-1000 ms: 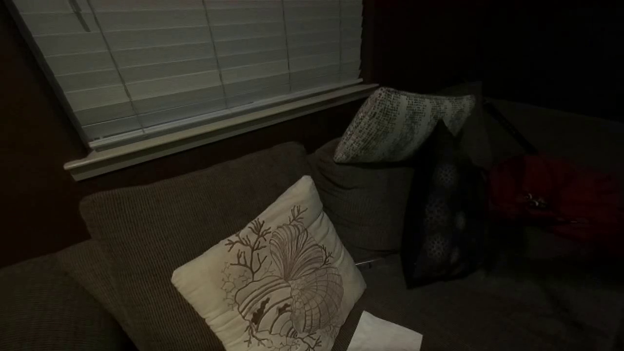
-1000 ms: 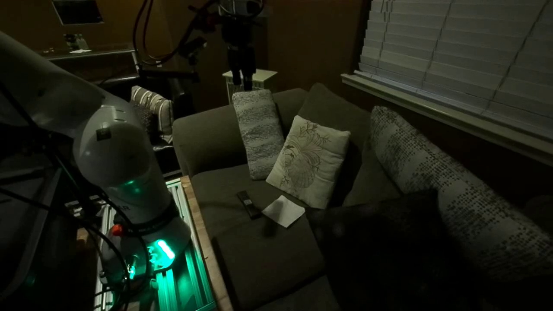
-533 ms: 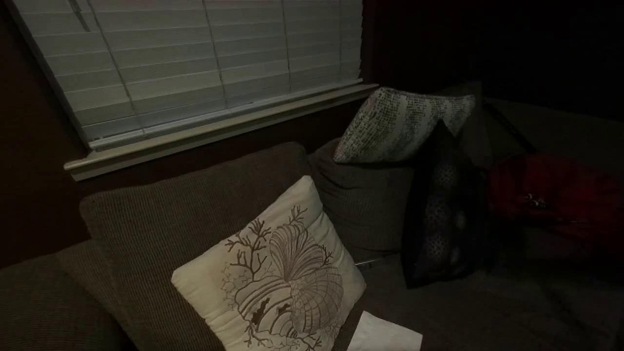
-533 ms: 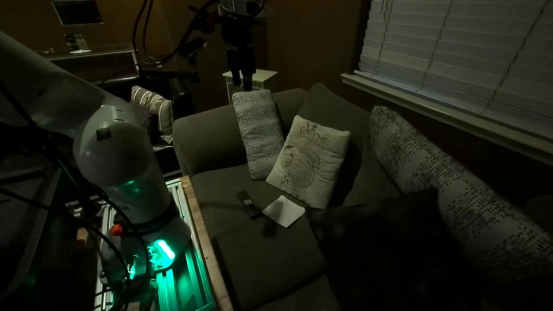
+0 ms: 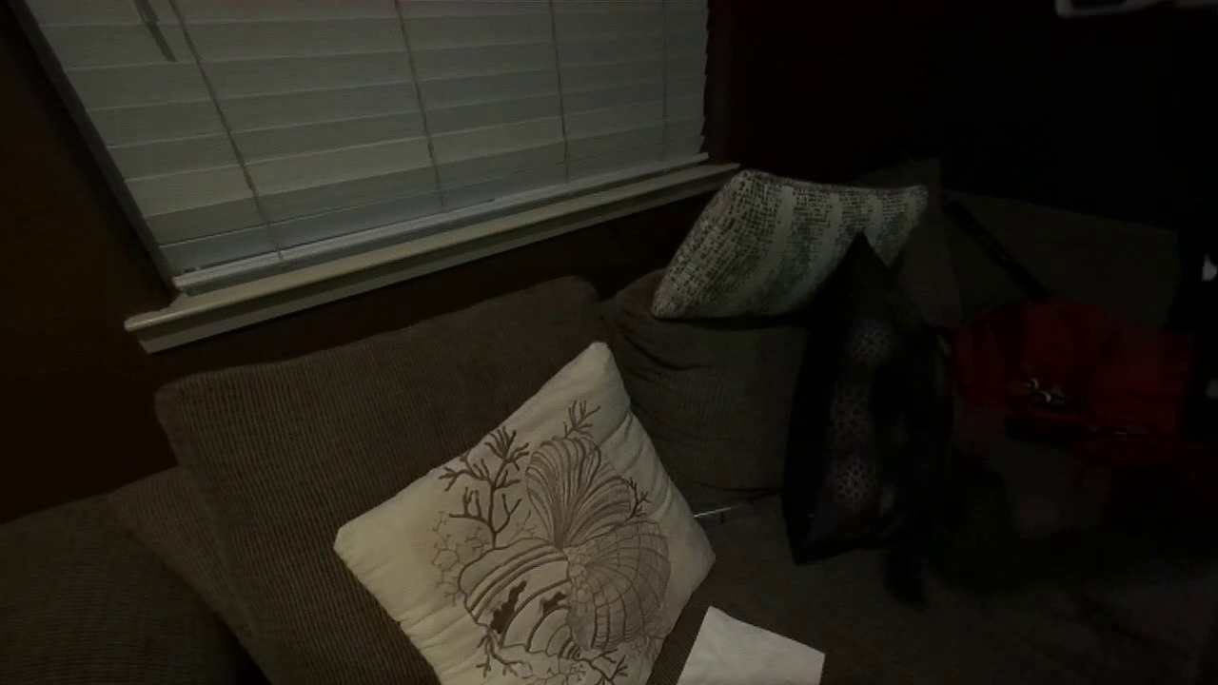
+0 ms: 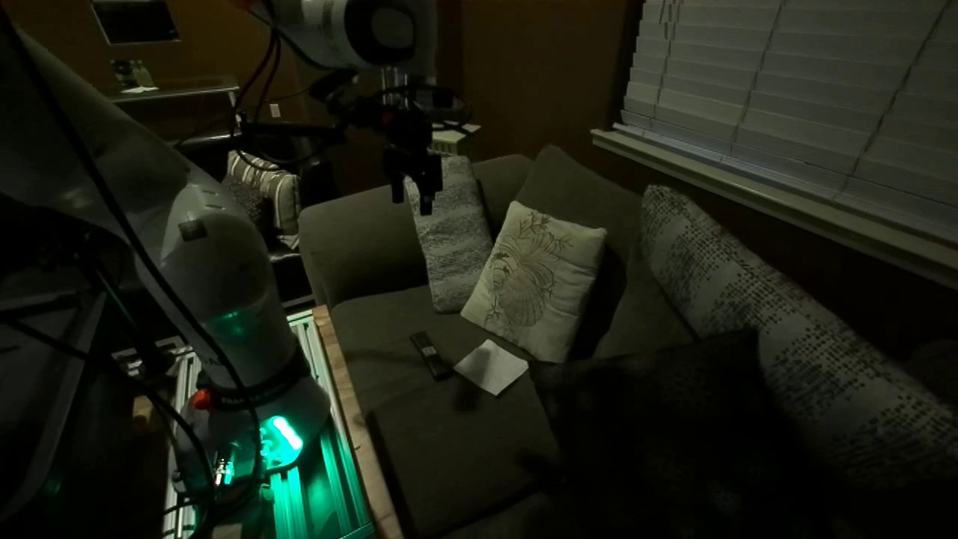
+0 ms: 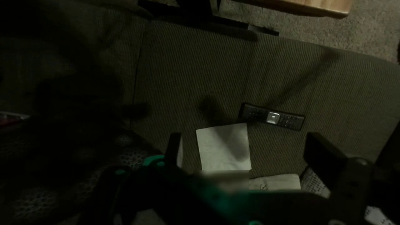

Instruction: Put the remote control on the backrest of the sofa.

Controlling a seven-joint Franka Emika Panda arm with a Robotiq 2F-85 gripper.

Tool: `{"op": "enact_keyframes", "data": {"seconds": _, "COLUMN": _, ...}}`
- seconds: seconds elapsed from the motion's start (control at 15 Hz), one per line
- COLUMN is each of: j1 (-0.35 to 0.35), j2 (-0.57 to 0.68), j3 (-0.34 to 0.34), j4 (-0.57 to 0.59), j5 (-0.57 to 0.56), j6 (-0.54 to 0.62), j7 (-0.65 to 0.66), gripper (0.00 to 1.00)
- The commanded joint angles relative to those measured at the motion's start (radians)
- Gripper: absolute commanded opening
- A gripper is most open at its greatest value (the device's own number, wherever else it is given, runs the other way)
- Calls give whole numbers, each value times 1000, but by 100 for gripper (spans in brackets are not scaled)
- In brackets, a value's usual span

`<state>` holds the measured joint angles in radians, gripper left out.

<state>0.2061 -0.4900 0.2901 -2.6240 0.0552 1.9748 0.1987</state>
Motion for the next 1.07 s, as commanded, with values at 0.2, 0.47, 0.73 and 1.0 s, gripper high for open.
{"op": "enact_keyframes", "data": {"seconds": 0.2, "j1": 43, "j2": 107, "j3": -26, "j4": -90, "j5": 49, "j6": 121, "j7": -59, "gripper": 100}}
{"op": "enact_keyframes", "data": {"seconds": 0.47, "j1": 43, "j2": 178, "j3": -47, "j4": -94, "j5": 77, "j6": 129, "j7": -84, "gripper": 100}}
{"op": "enact_keyframes", "data": {"seconds": 0.73, "j1": 60, "j2": 268, "j3": 45, "j4": -133, "j5": -104, "j6": 355, "j7": -72, "gripper": 100}}
{"op": "enact_keyframes", "data": {"seconds": 1.0, "j1": -50, "j2": 485, "j3": 157, "j4": -142, "j5": -429, "j6": 531, "j7": 27, "gripper": 100}}
